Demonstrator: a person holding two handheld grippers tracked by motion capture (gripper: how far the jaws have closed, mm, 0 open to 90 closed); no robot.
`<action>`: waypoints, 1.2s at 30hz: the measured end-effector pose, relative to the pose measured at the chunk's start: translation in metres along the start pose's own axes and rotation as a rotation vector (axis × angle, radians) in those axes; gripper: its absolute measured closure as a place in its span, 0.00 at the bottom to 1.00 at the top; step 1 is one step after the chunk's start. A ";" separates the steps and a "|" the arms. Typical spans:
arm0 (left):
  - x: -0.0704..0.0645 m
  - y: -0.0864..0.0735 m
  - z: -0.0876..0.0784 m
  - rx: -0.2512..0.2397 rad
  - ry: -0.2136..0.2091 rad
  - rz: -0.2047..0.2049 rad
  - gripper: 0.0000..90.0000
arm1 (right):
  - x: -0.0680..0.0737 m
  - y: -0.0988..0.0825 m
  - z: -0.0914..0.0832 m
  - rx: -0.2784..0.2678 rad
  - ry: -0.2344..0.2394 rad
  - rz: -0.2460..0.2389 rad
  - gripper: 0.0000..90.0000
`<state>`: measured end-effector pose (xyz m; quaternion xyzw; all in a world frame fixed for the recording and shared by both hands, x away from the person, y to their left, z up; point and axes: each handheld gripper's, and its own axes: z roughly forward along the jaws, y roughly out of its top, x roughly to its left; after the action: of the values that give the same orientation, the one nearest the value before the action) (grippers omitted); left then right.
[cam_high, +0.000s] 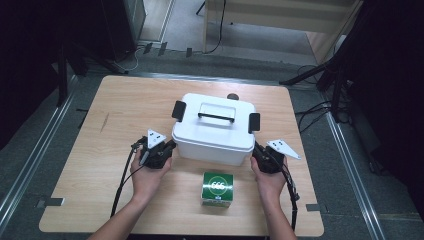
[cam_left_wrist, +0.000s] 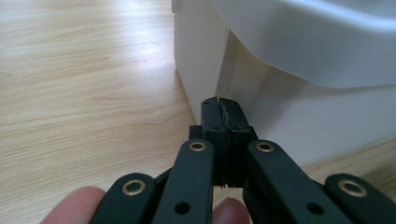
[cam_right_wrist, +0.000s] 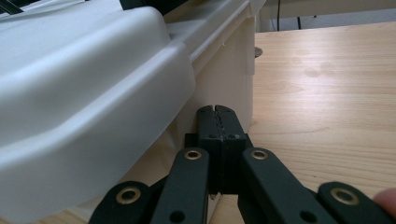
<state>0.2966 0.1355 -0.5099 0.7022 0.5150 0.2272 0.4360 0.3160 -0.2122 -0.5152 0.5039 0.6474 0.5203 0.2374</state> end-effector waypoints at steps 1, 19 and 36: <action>0.001 0.000 -0.001 0.001 0.003 0.003 1.00 | 0.001 0.000 0.001 0.002 0.003 -0.002 1.00; 0.033 0.005 0.014 -0.001 0.029 -0.061 1.00 | 0.013 -0.004 0.005 0.007 -0.031 -0.003 1.00; 0.051 0.003 0.003 0.034 0.050 -0.072 1.00 | 0.035 0.000 0.024 0.032 0.046 -0.025 1.00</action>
<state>0.3184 0.1808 -0.5157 0.6846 0.5545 0.2201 0.4189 0.3232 -0.1706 -0.5157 0.4874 0.6670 0.5185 0.2206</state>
